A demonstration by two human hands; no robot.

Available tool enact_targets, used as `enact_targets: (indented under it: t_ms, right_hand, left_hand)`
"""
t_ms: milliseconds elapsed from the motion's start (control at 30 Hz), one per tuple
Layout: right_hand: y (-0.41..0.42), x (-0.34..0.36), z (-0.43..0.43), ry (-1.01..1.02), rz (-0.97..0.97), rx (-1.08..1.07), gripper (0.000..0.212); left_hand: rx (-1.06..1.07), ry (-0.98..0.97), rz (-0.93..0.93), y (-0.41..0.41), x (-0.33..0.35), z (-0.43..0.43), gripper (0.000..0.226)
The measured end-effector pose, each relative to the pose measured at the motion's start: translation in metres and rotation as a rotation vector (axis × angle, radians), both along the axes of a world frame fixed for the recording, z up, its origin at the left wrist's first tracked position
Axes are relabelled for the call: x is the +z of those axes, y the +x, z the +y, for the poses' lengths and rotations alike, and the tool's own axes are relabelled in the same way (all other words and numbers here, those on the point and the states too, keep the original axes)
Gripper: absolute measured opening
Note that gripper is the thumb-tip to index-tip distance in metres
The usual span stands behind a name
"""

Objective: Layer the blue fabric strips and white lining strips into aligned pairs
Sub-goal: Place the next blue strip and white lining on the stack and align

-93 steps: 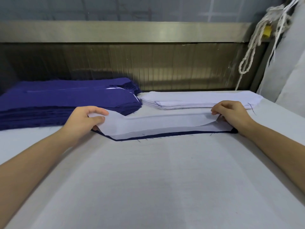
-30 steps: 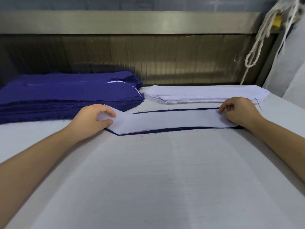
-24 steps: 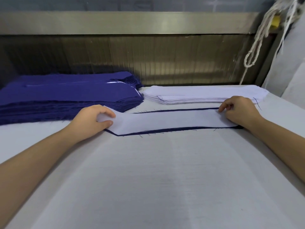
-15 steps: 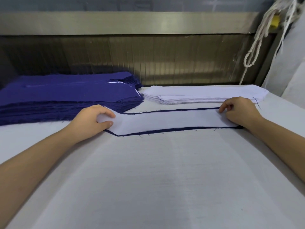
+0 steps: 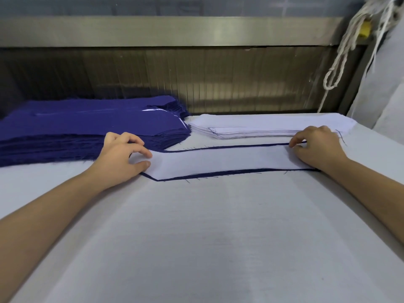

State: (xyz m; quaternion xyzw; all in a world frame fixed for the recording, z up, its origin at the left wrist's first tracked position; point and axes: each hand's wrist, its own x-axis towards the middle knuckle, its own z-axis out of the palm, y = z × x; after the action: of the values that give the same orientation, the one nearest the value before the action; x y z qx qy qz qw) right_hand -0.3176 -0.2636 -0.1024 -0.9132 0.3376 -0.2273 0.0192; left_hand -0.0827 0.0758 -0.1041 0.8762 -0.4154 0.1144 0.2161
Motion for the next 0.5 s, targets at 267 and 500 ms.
enact_targets:
  t_ms: [267,500]
  right_hand:
    - [0.023,0.001,0.024,0.001,-0.058,0.132,0.022]
    - [0.087,0.007,0.062,0.009,-0.045,0.348,0.024]
  left_hand:
    - [-0.022,-0.023,0.034,-0.003,-0.001,-0.003,0.017]
    - [-0.018,-0.18,-0.034,0.003,0.009,-0.008,0.02]
